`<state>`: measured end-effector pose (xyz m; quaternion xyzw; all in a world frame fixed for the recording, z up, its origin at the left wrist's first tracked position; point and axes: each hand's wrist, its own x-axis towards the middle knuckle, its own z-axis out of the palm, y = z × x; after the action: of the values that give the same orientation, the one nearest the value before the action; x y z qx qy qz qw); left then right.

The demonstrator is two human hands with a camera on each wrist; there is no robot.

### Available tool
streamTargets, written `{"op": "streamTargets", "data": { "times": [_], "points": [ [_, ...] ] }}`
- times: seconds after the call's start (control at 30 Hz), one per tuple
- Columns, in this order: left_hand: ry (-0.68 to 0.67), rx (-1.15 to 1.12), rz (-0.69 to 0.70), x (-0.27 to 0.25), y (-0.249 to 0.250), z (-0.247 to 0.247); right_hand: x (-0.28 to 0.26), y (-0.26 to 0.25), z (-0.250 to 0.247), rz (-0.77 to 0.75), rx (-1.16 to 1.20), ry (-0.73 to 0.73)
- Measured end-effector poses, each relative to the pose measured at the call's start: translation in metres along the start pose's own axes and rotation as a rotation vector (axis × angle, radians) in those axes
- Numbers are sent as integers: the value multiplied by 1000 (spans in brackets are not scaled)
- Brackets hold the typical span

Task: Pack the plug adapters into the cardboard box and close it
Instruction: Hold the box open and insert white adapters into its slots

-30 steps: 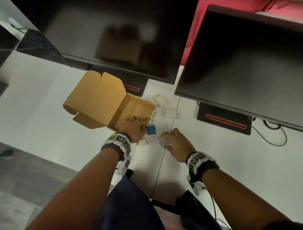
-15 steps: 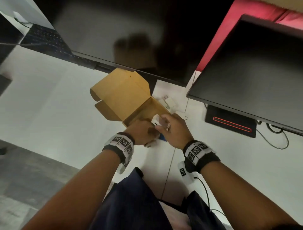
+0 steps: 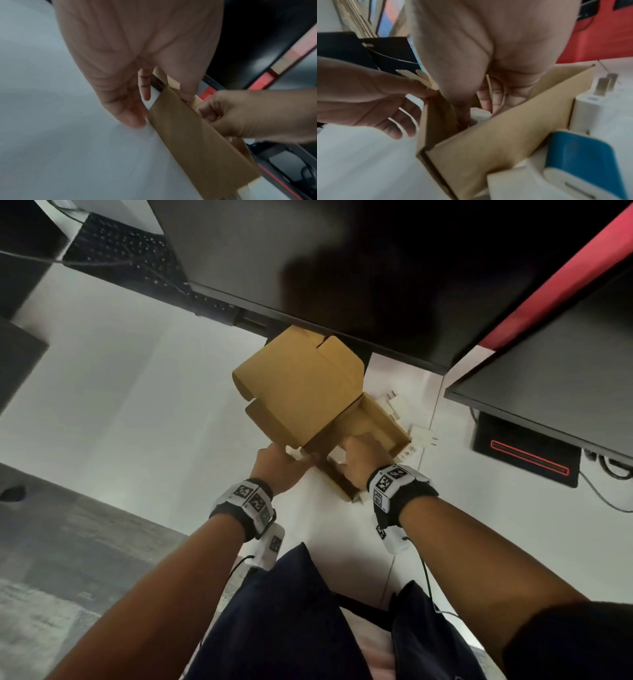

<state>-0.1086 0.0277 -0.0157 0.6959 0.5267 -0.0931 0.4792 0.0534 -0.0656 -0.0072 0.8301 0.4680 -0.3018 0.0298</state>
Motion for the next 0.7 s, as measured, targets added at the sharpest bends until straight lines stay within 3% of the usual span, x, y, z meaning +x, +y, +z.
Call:
{"op": "streamTargets", "data": {
  "times": [0.1,0.27,0.5,0.6,0.7],
  "points": [
    [-116,-25,3,10,5,-4,4,-5,4,41,110,-32],
    [-200,-105,-8,20,16,-9,-2,-14,3,27,298,-51],
    [-119,-274,-220,30,23,-9,-21,-16,-7,-62,462,-61],
    [-152,-279,-253,35,30,-10,-29,-1,-15,-27,581,91],
    [-178,-262,-272,41,32,-11,-35,32,-28,86,625,385]
  ]
}}
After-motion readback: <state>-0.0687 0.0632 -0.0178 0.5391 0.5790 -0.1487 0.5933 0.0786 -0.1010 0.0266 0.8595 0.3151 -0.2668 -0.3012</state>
